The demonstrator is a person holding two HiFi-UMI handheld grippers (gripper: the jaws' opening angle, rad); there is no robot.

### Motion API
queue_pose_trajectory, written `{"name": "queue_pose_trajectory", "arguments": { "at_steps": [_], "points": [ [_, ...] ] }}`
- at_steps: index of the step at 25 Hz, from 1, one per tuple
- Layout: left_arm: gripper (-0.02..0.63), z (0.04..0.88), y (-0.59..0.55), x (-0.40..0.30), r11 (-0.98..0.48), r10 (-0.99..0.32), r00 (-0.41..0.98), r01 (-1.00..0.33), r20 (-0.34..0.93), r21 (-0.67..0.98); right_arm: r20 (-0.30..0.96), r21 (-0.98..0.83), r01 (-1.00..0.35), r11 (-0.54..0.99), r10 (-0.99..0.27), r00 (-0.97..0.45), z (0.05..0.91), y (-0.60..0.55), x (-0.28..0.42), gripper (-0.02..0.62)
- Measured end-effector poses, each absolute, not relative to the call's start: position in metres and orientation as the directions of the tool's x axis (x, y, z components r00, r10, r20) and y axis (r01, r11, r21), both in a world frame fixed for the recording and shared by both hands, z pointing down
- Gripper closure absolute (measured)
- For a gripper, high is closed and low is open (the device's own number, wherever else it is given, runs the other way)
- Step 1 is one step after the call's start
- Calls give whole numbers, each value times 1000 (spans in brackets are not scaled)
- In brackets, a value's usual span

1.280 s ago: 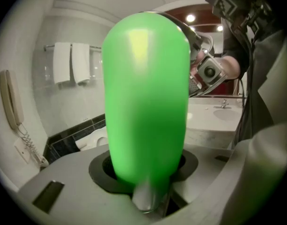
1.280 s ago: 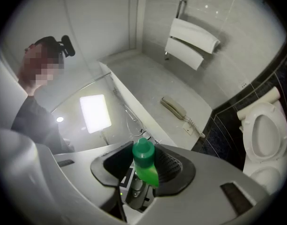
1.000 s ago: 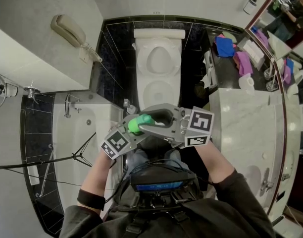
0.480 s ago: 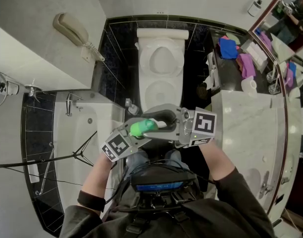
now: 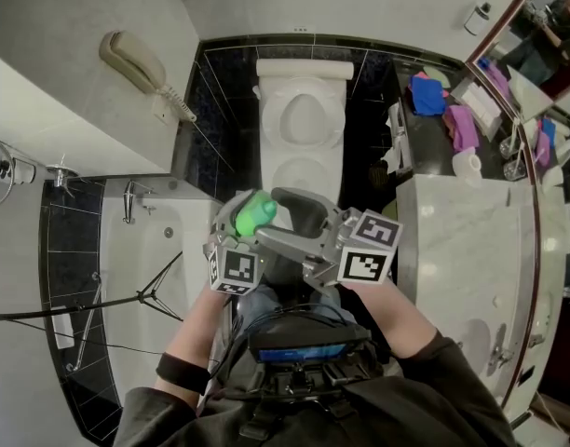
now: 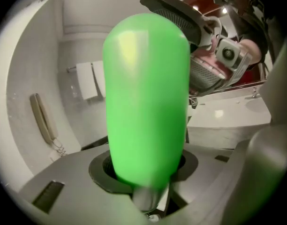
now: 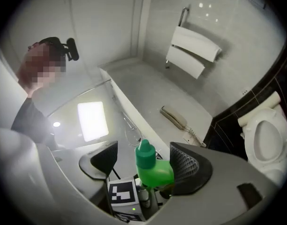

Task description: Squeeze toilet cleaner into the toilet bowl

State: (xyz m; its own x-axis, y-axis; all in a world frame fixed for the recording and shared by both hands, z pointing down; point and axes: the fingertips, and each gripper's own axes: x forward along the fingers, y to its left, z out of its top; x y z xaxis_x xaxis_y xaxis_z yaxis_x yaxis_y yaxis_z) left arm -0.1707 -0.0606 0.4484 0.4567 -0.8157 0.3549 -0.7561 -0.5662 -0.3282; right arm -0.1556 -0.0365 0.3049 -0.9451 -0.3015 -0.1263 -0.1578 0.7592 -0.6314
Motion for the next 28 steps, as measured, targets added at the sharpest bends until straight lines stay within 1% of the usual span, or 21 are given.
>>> {"name": "queue_pose_trajectory", "arguments": {
  "at_steps": [5, 7, 10, 11, 12, 13, 16, 21, 25, 28],
  "points": [
    [414, 440, -80, -181, -457, -882, 348, -794, 317, -400, -98, -730, -180, 660, -362, -927, 310, -44, -158, 223],
    [414, 445, -82, -183, -447, -888, 332, -786, 318, -427, -101, -757, -174, 629, -375, -921, 312, -47, -158, 258],
    [414, 448, -82, -184, -434, -895, 311, -774, 320, -460, -89, -777, -175, 605, -380, -921, 317, -49, -159, 279],
    [414, 449, -83, -184, -432, -896, 307, -773, 322, -465, -80, -777, -185, 602, -386, -919, 318, -49, -158, 309],
    [414, 450, -83, -184, -431, -896, 304, -773, 325, -466, -71, -776, -201, 598, -399, -914, 319, -51, -157, 389],
    [414, 450, -83, -184, -432, -895, 303, -773, 328, -465, -62, -773, -219, 596, -414, -908, 321, -53, -155, 449],
    [414, 452, -82, -183, -444, -887, 311, -775, 341, -450, -47, -754, -251, 607, -431, -901, 322, -55, -154, 448],
    [414, 453, -79, -176, -503, -851, 366, -771, 376, -389, -66, -718, -251, 650, -422, -904, 319, -56, -154, 448],
    [414, 454, -67, -161, -616, -770, 484, -735, 416, -284, -107, -663, -223, 714, -386, -916, 314, -53, -153, 448],
    [414, 444, -54, -144, -718, -678, 600, -664, 426, -208, -142, -605, -180, 776, -327, -934, 309, -47, -153, 448]
  ]
}}
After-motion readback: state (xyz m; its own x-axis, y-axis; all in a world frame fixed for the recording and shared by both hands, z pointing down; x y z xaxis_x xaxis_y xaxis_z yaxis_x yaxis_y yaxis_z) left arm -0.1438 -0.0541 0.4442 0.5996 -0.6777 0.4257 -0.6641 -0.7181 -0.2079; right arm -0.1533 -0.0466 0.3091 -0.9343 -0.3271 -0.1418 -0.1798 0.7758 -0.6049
